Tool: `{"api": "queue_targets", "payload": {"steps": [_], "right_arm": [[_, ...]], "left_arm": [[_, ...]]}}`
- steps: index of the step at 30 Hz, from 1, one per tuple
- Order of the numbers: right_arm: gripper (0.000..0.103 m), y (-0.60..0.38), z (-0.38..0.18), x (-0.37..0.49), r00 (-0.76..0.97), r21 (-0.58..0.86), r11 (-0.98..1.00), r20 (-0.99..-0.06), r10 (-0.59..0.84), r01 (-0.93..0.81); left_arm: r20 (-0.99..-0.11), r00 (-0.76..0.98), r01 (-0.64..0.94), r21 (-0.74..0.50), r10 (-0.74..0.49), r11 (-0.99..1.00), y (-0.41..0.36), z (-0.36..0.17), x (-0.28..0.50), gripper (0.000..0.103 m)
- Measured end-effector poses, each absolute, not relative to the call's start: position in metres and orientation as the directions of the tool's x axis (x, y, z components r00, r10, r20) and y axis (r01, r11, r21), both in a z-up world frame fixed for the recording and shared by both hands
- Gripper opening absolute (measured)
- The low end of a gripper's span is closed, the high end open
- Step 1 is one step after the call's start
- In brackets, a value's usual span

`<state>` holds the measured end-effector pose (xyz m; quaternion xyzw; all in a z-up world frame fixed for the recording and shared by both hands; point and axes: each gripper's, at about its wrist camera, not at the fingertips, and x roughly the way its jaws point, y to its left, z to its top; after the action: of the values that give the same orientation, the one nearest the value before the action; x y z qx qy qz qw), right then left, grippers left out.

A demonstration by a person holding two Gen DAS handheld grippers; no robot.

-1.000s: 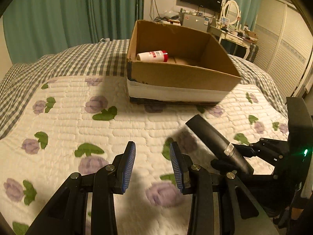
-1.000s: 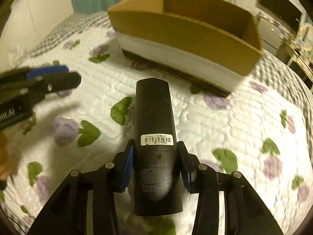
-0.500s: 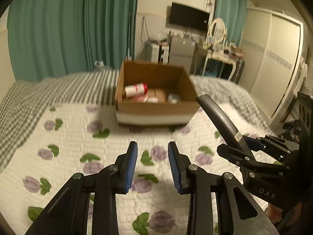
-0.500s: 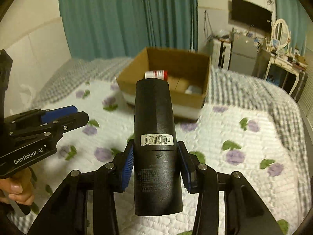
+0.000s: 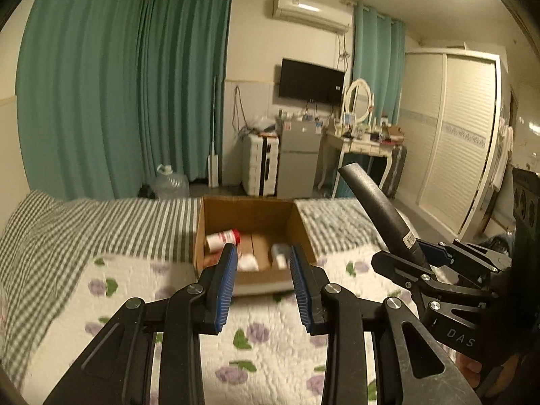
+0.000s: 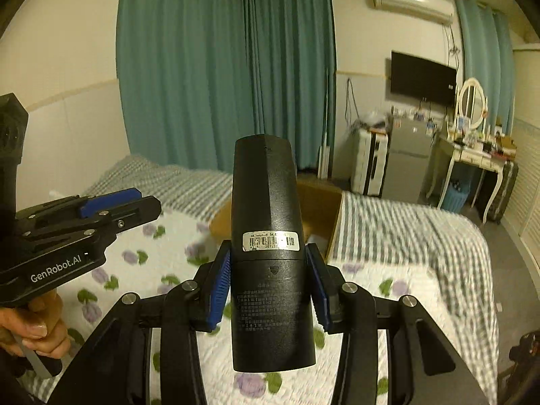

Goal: Organize rigid objects
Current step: 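Carry the black cylinder over the box, lower it inside and open the right tool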

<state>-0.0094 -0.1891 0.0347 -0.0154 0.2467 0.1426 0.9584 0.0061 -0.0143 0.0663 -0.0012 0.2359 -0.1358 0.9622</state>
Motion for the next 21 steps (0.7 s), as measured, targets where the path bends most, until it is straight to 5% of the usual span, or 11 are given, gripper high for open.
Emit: {"api": "queue_targets", "payload": {"steps": [12, 21], "right_arm": [[0.041, -0.184, 0.086, 0.040, 0.894, 0.005, 0.958, -0.357, 0.271, -0.288], [0.042, -0.177, 0.076, 0.112, 0.893, 0.010, 0.960, -0.363, 0.265, -0.280]], "left_arm": [[-0.357, 0.901, 0.237, -0.075, -0.248, 0.969, -0.008, 0.101, 0.065, 0.033], [-0.382, 0.900, 0.194, -0.076, -0.208, 0.978, -0.004, 0.078, 0.137, 0.033]]}}
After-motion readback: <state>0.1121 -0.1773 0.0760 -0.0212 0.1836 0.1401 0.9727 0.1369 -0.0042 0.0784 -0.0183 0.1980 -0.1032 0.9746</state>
